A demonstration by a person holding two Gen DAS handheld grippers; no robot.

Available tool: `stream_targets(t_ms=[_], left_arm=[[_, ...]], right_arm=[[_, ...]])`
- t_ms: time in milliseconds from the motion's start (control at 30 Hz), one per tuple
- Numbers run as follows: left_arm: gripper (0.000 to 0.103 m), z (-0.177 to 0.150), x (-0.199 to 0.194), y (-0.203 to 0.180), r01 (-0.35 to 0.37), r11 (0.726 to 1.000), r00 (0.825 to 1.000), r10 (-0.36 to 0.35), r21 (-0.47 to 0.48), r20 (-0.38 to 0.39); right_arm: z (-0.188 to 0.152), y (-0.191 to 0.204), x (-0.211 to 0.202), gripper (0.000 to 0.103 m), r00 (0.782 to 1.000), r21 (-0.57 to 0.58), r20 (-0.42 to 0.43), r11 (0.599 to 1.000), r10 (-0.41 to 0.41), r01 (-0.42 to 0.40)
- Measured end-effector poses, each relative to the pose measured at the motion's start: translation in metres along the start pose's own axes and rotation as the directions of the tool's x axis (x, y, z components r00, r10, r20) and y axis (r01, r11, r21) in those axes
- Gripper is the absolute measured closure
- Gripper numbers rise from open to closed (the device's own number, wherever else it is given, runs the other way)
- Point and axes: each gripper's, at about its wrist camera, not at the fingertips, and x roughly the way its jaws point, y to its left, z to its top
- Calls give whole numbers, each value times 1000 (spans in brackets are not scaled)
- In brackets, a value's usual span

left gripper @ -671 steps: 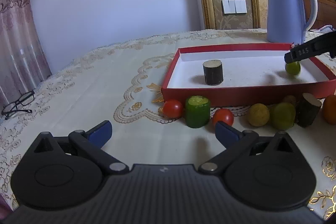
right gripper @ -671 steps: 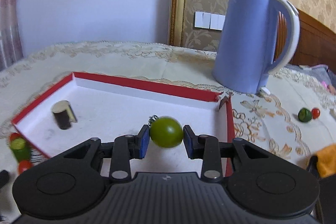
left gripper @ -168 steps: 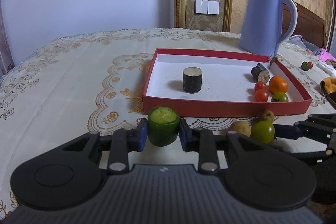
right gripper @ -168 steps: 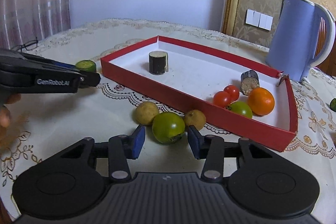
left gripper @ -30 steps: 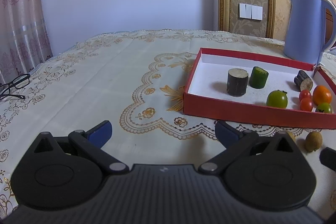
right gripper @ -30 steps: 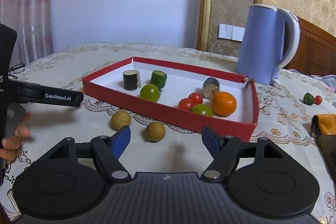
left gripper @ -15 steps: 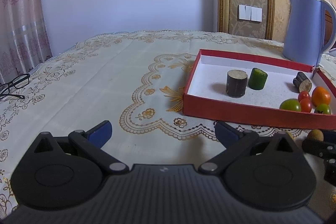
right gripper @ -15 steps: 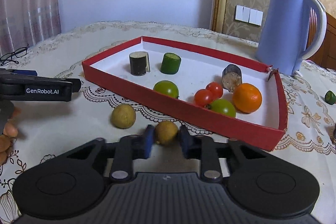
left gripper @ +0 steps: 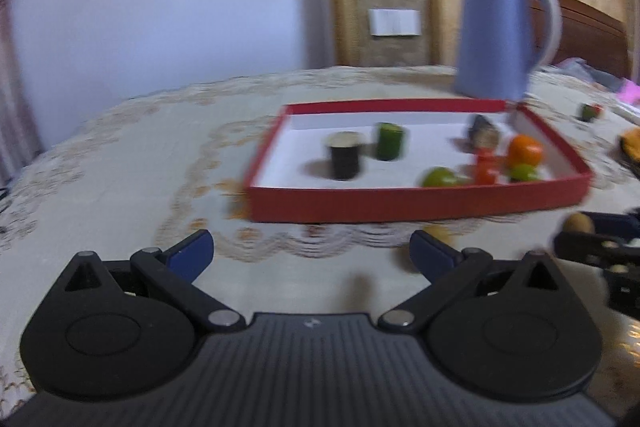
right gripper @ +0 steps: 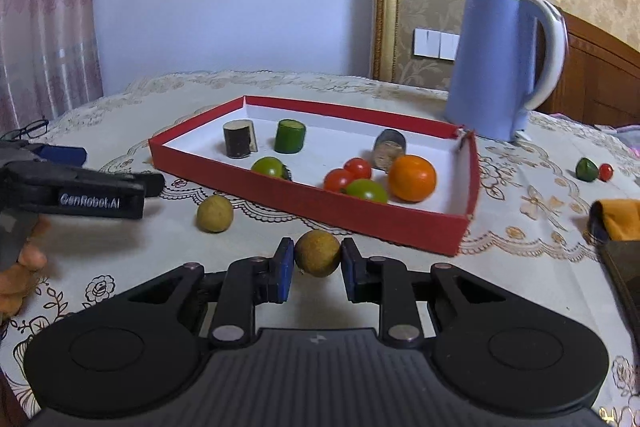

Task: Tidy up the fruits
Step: 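Lower the left tool onto the yellow round fruit and close it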

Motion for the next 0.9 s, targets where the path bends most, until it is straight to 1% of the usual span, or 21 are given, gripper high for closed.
stream_targets(t_ms=[67, 133, 200, 267, 433, 600, 633, 700, 800, 867, 900], left_arm=[[0, 2, 0, -10, 24, 1000, 1000, -24, 18, -3], [3, 3, 3, -19, 36, 999, 999, -36, 34, -11], [12, 4, 8, -25, 54, 998, 998, -53, 44, -29], [13, 5, 14, -30, 81, 996, 995, -79, 42, -58], [22, 5, 25, -44, 91, 994, 992, -86, 53, -94], [45, 7, 32, -49, 124, 991, 986, -118, 40, -121], [47, 7, 32, -49, 132, 991, 984, -127, 35, -125], [60, 8, 33, -49, 151, 988, 981, -146, 26, -130], [70, 8, 31, -50, 166, 986, 978, -161, 21, -132], [76, 8, 30, -51, 151, 988, 981, -146, 28, -129], [76, 8, 30, -51, 147, 989, 981, -142, 28, -129]], right_arm=[[-1, -2, -3, 78, 1000, 5, 5, 1000, 3, -3], [-3, -4, -5, 78, 1000, 10, 12, 1000, 7, -7], [-4, -6, -8, 78, 1000, 12, 16, 1000, 9, -10], [-6, -8, -9, 78, 1000, 21, 18, 1000, 9, -9], [-9, -14, -10, 78, 1000, 34, 19, 999, 12, -13], [-9, -18, -11, 78, 1000, 42, 22, 999, 16, -17], [-10, -19, -11, 78, 1000, 42, 23, 999, 16, -17], [-10, -19, -12, 78, 1000, 45, 24, 999, 17, -18], [-11, -20, -11, 78, 1000, 45, 25, 999, 17, -18], [-11, -20, -11, 78, 1000, 44, 23, 999, 15, -16], [-11, -20, -11, 78, 1000, 45, 23, 999, 14, -15]])
